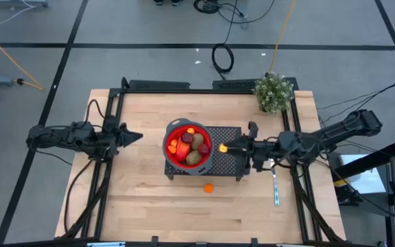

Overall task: Pick & Place Fruit
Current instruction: Put the peach into the red colander on the shelf

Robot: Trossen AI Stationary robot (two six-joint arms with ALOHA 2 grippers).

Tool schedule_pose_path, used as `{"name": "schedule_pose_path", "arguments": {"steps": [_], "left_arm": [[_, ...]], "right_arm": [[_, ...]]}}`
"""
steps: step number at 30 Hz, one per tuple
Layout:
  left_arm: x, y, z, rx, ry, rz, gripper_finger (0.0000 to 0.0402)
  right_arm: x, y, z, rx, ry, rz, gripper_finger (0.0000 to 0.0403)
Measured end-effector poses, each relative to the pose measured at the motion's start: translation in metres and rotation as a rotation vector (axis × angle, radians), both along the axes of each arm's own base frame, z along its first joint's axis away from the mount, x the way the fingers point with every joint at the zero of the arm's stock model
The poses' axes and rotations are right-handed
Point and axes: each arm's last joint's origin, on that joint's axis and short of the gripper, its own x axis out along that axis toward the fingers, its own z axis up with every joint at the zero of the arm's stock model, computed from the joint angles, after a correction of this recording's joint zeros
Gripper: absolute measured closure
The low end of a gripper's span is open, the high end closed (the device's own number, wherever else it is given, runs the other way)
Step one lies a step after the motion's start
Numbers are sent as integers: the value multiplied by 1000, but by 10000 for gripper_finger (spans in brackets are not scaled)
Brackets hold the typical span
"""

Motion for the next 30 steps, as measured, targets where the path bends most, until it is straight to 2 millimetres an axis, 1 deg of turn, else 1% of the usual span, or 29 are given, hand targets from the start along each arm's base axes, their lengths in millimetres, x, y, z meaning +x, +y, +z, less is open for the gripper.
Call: {"name": "schedule_pose_path", "arguments": {"steps": [6,12,15,21,26,30], "left_arm": [[9,-1,8,-68,-70,-2,393],[24,-3,14,-78,-120,-4,388],[32,-5,17,-84,-155,-13,373],[43,-7,25,-97,-243,-42,329],[51,-8,29,-129,-309,-49,296],[57,-9,34,-151,-385,-56,270]], "right_arm": [[9,-1,-2,-49,-9,-20,319],[18,1,12,-95,0,-29,319],[22,2,17,-138,18,-32,319],[28,4,25,-205,26,-40,319],[34,5,27,-262,32,-43,319],[43,8,26,-296,62,-39,319]]}}
